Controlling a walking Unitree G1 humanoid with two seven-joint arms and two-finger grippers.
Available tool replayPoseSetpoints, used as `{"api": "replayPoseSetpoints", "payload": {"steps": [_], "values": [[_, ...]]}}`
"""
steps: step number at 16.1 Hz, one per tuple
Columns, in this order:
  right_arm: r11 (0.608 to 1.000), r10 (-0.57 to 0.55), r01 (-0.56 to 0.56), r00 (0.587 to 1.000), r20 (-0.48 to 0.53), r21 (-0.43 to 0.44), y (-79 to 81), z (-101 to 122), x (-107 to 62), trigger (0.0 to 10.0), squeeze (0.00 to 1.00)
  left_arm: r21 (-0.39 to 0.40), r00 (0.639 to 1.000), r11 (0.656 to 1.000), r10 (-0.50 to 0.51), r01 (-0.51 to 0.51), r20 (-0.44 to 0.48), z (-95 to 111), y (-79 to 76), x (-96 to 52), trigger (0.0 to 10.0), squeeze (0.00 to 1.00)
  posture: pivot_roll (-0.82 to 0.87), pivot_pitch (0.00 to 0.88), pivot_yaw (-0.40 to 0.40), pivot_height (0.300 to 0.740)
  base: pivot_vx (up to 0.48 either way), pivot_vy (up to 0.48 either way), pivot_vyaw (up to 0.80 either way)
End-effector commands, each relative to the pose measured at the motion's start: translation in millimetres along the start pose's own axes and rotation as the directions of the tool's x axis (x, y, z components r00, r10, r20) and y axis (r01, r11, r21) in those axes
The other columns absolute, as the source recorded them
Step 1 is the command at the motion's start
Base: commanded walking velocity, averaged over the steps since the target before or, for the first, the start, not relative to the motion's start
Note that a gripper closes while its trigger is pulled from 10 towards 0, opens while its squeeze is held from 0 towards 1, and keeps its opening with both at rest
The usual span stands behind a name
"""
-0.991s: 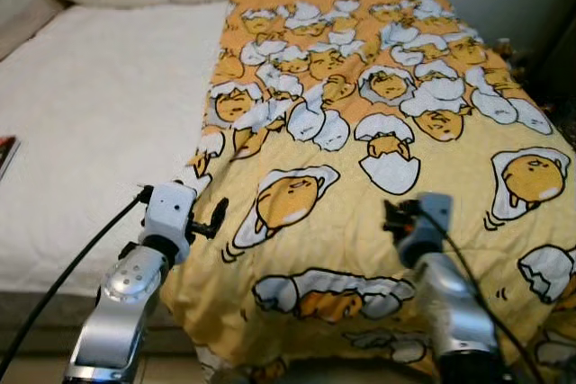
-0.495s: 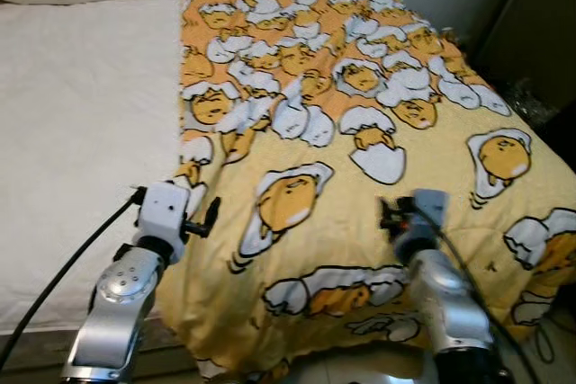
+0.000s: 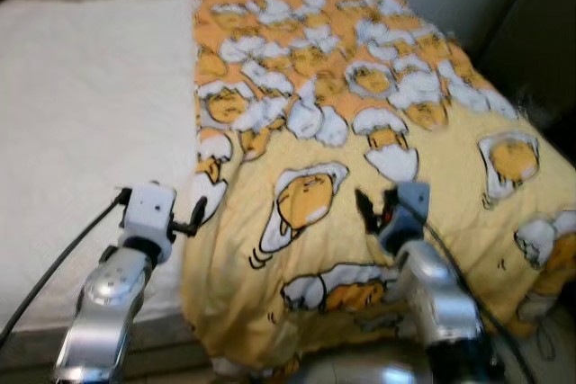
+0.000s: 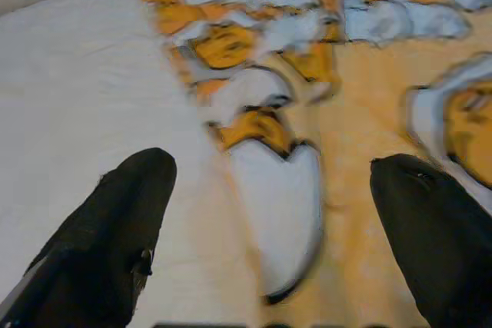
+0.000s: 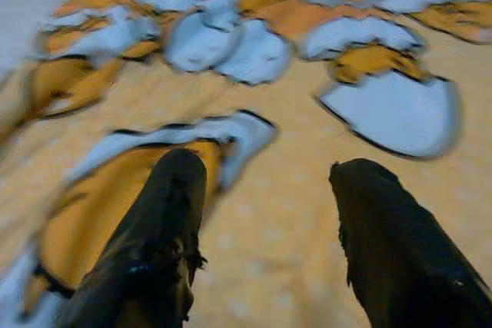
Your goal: Clean up the room
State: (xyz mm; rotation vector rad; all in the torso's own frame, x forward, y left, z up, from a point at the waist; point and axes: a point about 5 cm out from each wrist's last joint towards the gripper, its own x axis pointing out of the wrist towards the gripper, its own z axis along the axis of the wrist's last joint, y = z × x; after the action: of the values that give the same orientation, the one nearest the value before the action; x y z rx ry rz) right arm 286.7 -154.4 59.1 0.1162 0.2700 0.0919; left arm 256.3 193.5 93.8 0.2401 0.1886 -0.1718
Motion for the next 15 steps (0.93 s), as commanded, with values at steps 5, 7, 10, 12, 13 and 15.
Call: {"api": "replayPoseSetpoints", "payload": {"steps": [5,7,10,12,13,15], "values": [[1.000,-0.021,0.021,1.000,-0.013,0.001,-1.2,-4.5,-1.3,10.0,0.00,0.029,1.000,1.000,0.011,-0.011,0.009,3.9,7.0,0.6,10.0,0.00,0.19,0.000,0.004,0.740,0.000,0.383,-0.31],[1.000,-0.022,0.022,1.000,-0.013,-0.001,-1.4,-4.7,-1.4,10.0,0.00,0.032,1.000,0.999,0.009,-0.009,0.010,4.4,6.9,0.6,10.0,0.00,0.19,0.000,0.005,0.740,0.000,0.399,0.00],[1.000,-0.021,0.021,1.000,-0.015,-0.005,-1.3,-5.1,-1.5,10.0,0.00,0.033,1.000,0.999,0.009,-0.009,0.009,4.6,7.0,0.4,10.0,0.00,0.19,0.000,0.004,0.740,0.000,0.398,0.00],[1.000,-0.018,0.017,1.000,-0.019,-0.009,-1.0,-5.4,-1.1,10.0,0.00,0.033,1.000,0.999,0.010,-0.010,0.009,5.0,6.6,0.3,10.0,0.00,0.20,0.000,0.000,0.740,0.000,0.396,0.00],[1.000,-0.018,0.018,1.000,-0.021,-0.011,-1.1,-5.8,-0.7,10.0,0.00,0.034,1.000,0.999,0.009,-0.009,0.009,5.1,6.5,0.3,10.0,0.00,0.20,0.000,-0.001,0.740,0.000,0.394,0.00],[1.000,-0.019,0.019,1.000,-0.022,-0.014,-1.0,-5.8,-0.6,10.0,0.00,0.034,1.000,0.999,0.008,-0.009,0.009,5.3,6.5,0.4,10.0,0.00,0.20,0.000,-0.001,0.740,0.000,0.398,0.00]]}}
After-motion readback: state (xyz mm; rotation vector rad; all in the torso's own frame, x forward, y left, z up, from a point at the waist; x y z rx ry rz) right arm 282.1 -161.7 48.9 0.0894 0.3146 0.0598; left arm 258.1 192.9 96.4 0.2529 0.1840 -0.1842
